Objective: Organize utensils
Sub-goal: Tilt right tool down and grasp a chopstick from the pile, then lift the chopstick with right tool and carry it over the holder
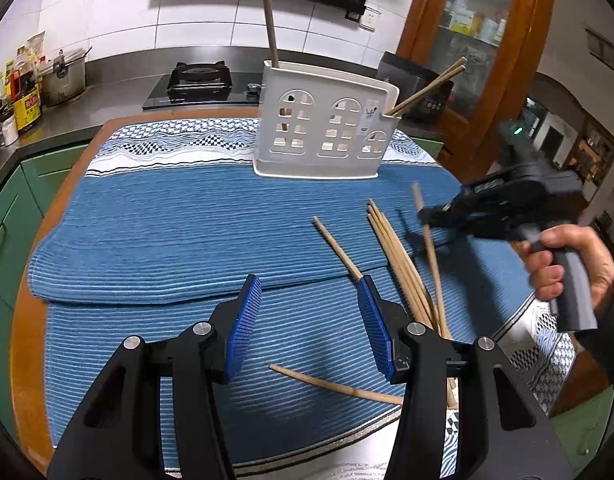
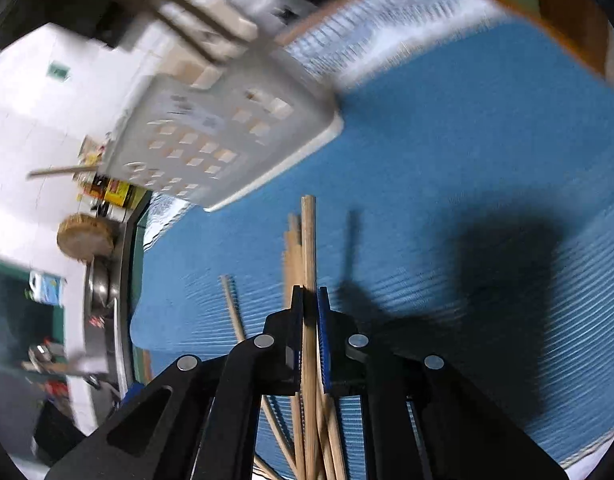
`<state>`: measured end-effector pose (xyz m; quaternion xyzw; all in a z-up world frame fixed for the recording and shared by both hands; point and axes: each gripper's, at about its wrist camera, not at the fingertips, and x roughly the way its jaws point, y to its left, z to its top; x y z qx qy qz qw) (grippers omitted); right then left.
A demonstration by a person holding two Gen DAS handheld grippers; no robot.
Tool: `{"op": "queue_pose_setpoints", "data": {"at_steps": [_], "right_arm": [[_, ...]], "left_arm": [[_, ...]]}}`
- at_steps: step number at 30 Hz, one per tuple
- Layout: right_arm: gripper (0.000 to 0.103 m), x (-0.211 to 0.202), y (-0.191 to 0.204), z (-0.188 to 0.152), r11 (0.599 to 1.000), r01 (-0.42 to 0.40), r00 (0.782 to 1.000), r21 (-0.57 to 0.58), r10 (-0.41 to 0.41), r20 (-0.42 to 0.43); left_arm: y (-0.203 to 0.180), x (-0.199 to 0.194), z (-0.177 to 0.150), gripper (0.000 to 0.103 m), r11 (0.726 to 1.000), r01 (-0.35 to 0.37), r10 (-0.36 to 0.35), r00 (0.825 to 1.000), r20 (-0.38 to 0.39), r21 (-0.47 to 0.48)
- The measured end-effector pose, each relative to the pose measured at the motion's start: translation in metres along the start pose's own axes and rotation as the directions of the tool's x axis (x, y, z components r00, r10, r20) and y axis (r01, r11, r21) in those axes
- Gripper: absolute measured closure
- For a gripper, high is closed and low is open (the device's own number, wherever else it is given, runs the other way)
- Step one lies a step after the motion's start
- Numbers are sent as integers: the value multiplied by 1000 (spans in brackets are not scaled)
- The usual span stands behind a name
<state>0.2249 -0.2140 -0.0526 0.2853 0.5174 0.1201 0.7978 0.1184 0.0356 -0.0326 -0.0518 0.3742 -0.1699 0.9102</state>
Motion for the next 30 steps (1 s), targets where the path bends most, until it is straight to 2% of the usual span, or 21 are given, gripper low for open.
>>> {"op": "queue_pose_setpoints", "data": {"at_steps": [6, 12, 16, 20, 26, 30], "right_arm": [[96, -57, 60, 4, 977, 2, 988, -213, 30, 149], [96, -102, 117, 35, 950, 25, 951, -311, 73, 301], [96, -120, 148, 67, 942, 39, 911, -333, 103, 399], [96, -126, 177, 94, 936, 71, 865, -344, 114, 488], [96, -104, 207, 131, 928, 126, 799, -351, 115, 590], [96, -83, 210, 146, 931, 139, 782, -339, 107, 614]], "left_arm": [[-3, 1, 0, 52, 1000, -1, 1, 1000, 1, -1], [-5, 0, -1, 52, 1000, 7, -7, 1000, 1, 1], [-3, -1, -2, 52, 1000, 9, -9, 1000, 4, -6], [2, 1, -4, 52, 1000, 13, -13, 1000, 2, -22], [7, 4, -7, 50, 999, 22, -22, 1000, -3, -42], [10, 6, -8, 50, 998, 20, -20, 1000, -9, -52]]}}
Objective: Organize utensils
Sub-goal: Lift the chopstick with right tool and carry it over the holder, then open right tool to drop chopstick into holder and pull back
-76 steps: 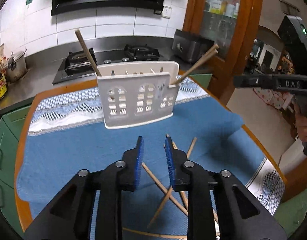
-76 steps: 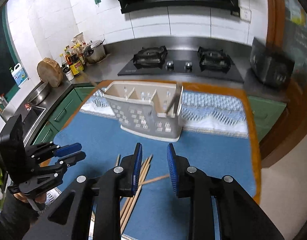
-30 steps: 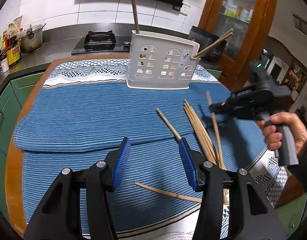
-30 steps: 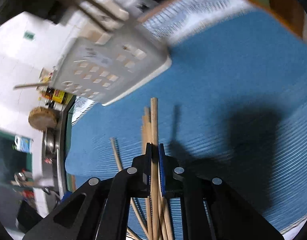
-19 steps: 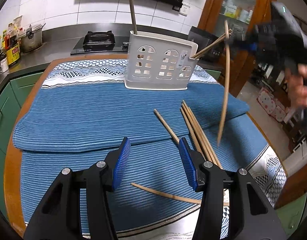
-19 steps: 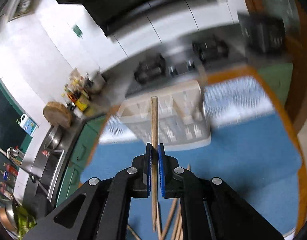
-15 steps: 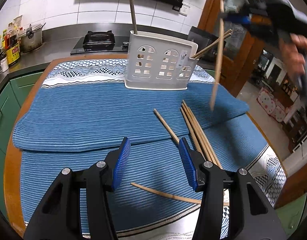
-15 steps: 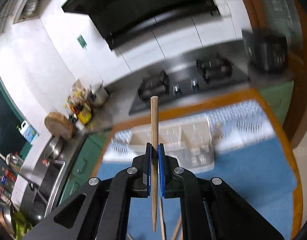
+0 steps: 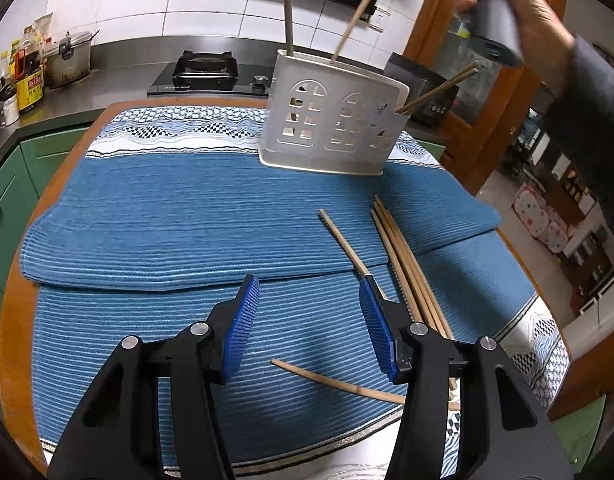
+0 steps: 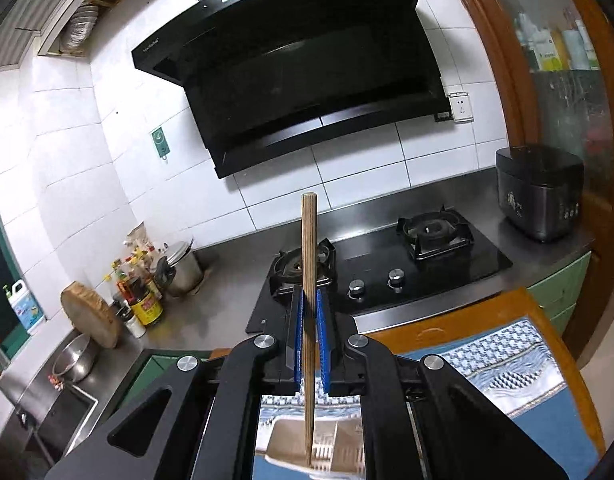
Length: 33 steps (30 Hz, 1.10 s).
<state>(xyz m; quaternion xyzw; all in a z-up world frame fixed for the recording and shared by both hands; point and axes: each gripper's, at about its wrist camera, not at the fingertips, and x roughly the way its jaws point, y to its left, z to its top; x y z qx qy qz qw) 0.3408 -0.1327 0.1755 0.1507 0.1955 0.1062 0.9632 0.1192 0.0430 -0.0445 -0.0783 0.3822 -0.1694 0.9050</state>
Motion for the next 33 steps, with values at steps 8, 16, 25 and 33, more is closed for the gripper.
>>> {"op": "queue_pose_setpoints", "data": {"at_steps": [8, 16, 25, 33], "right_arm": [[96, 38, -7, -23, 1000, -27, 997, 11, 28, -76], [87, 1, -7, -27, 998, -29, 996, -48, 25, -88], [79, -91, -5, -82, 973, -94, 981, -212, 54, -189], [73, -155, -40, -179, 972, -145, 924, -184, 67, -376]], "left_arm": [[3, 4, -3, 50, 1000, -1, 1, 1000, -11, -10], [5, -3, -9, 50, 999, -10, 9, 1000, -11, -32], [-7, -15, -29, 45, 999, -12, 12, 1000, -16, -52], [-20, -22, -53, 44, 997, -12, 9, 999, -37, -78]]}}
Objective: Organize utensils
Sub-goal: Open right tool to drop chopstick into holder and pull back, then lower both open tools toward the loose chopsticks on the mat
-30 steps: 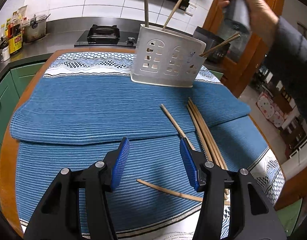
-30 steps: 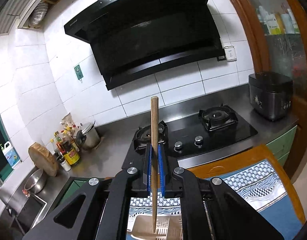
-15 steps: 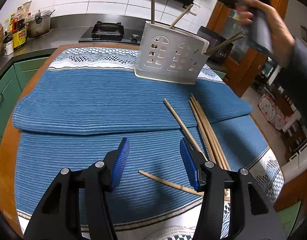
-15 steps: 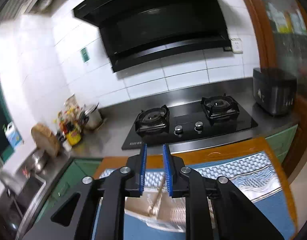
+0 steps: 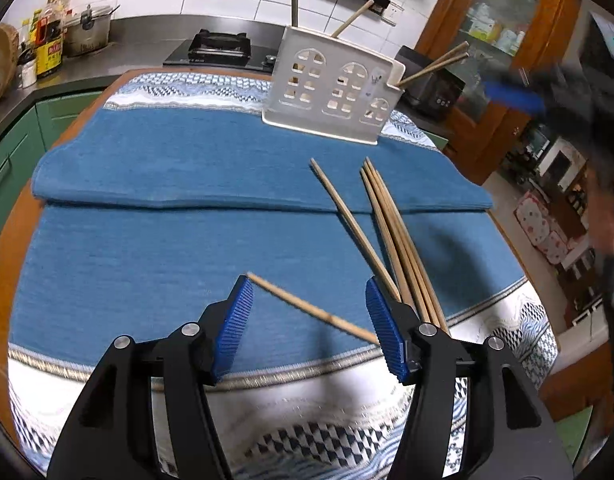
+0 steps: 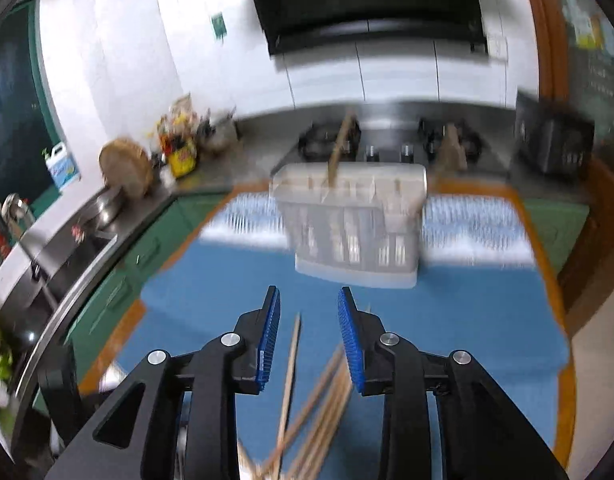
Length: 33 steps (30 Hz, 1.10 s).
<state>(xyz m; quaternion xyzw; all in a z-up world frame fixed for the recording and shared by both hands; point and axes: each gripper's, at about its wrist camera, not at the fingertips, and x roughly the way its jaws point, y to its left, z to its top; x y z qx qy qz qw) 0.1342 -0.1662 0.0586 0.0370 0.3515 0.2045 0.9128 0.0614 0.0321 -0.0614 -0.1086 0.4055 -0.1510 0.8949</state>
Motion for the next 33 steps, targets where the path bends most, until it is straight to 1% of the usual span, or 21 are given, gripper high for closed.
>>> {"op": "queue_pose_setpoints", "data": {"at_steps": [2, 6, 11, 14, 17, 20, 23, 24, 26, 27, 29, 31, 33], "right_arm": [[73, -4, -3, -34, 1000, -1, 999, -5, 1, -46], [73, -9, -7, -89, 999, 5, 993, -32, -9, -117], [72, -17, -7, -153, 997, -50, 978, -55, 38, -204], [68, -18, -10, -176, 995, -87, 968, -38, 76, -240], [68, -16, -9, -196, 994, -110, 955, -25, 99, -280], [68, -14, -3, -200, 992, -116, 954, -49, 97, -283], [68, -14, 6, -195, 989, -137, 959, -53, 119, -258], [68, -12, 9, -193, 988, -144, 960, -53, 126, -250], [68, -8, 17, -190, 989, -134, 968, -69, 115, -224], [68, -5, 18, -187, 989, -136, 969, -59, 120, -218], [72, 2, 20, -182, 989, -145, 969, -18, 138, -203], [76, 9, 22, -175, 991, -130, 973, 12, 130, -190], [79, 18, 22, -167, 990, -126, 975, 68, 136, -176]], "left_arm": [[-5, -1, -6, 44, 1000, 3, -3, 1000, -8, 8], [-17, -2, -20, 44, 1000, 5, -4, 1000, -31, 26], [-32, 2, -39, 44, 999, 19, -16, 998, -68, 36], [-37, 3, -49, 44, 999, 27, -25, 996, -81, 23], [-39, 4, -55, 44, 1000, 28, -27, 996, -88, 6], [-42, 2, -58, 44, 1000, 26, -27, 996, -88, -5], [-43, -4, -62, 44, 1000, 17, -18, 997, -78, -10], [-41, -6, -63, 44, 1000, 16, -18, 997, -70, -25], [-36, -11, -64, 44, 999, 8, -11, 998, -60, -45], [-35, -12, -64, 44, 999, 3, -6, 998, -56, -49], [-30, -17, -64, 44, 998, -10, 7, 999, -46, -58], [-23, -23, -64, 44, 997, -17, 15, 999, -32, -69], [-17, -28, -64, 44, 997, -23, 22, 1000, -17, -75]]}}
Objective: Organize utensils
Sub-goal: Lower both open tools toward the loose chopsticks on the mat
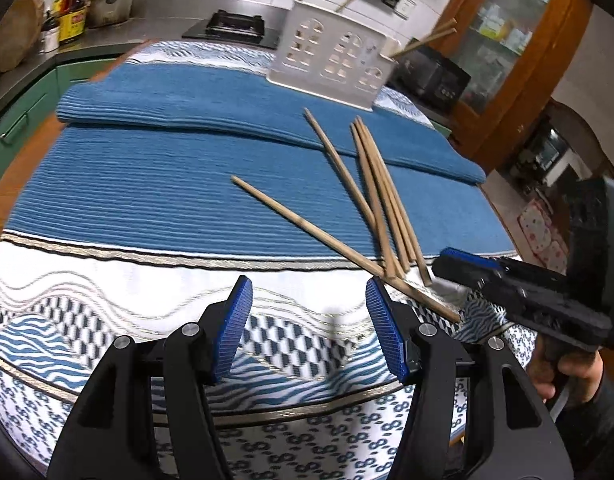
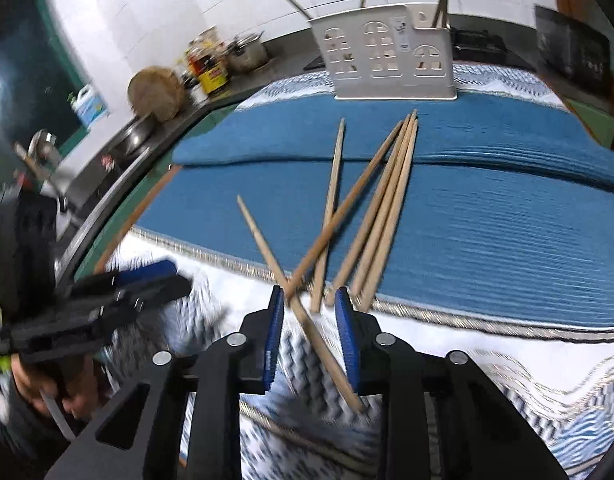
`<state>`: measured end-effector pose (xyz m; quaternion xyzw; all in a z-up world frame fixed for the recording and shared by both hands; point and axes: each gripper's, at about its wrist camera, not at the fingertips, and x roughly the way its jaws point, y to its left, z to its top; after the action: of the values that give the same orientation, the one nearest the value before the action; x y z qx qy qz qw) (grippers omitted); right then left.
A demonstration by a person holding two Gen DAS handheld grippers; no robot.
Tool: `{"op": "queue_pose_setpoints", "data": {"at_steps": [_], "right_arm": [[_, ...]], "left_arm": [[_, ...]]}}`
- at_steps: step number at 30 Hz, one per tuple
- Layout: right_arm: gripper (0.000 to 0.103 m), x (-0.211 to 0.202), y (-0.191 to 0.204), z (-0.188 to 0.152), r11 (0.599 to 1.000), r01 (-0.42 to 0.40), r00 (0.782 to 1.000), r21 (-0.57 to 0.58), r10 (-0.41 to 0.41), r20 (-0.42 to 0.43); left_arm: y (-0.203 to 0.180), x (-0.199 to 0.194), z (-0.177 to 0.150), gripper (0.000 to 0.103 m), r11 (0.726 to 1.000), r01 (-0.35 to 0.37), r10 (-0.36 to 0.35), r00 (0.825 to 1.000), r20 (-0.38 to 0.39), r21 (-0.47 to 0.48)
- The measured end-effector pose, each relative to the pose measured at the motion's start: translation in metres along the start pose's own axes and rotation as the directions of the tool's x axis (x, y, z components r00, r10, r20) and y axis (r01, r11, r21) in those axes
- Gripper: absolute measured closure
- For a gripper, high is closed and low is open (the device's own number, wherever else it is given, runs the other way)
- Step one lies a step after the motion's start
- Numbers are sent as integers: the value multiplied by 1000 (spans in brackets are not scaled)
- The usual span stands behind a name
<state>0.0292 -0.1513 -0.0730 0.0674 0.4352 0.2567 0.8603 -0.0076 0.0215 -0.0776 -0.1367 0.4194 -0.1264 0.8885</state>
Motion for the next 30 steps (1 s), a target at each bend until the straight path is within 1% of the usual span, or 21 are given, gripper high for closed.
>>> {"op": "queue_pose_setpoints", "data": {"at_steps": [2, 5, 6, 10, 12, 14, 18, 23, 30], "right_arm": [[81, 7, -1, 9, 999, -6, 1000, 50, 6, 6], [83, 20, 0, 19, 995, 21, 1000, 101, -21, 0], [84, 25, 1, 22, 993, 26, 1000, 112, -26, -4], [85, 41, 5, 25, 987, 98, 995, 124, -96, -24], [87, 46, 3, 24, 984, 110, 994, 139, -106, -35], [88, 47, 6, 25, 981, 141, 990, 131, -138, -34], [91, 49, 9, 25, 977, 176, 984, 118, -173, -42], [96, 48, 7, 27, 975, 188, 982, 118, -185, -35], [96, 28, 2, 26, 975, 206, 978, 83, -207, 3]], "left_arm": [[5, -3, 1, 44, 1000, -1, 1, 1000, 12, -5], [12, -7, 2, 44, 1000, 9, -9, 1000, 23, -10], [12, -7, 2, 44, 1000, 13, -12, 1000, 24, -10], [20, -7, 0, 44, 1000, 26, -25, 999, 24, -14], [24, -7, -1, 44, 999, 31, -30, 999, 22, -19], [27, -6, -1, 44, 999, 36, -35, 999, 20, -26], [30, -2, -1, 44, 998, 48, -47, 999, 17, -36], [25, 3, -1, 44, 998, 61, -61, 998, 8, -26], [8, 8, -4, 44, 998, 63, -63, 998, -10, -10]]}}
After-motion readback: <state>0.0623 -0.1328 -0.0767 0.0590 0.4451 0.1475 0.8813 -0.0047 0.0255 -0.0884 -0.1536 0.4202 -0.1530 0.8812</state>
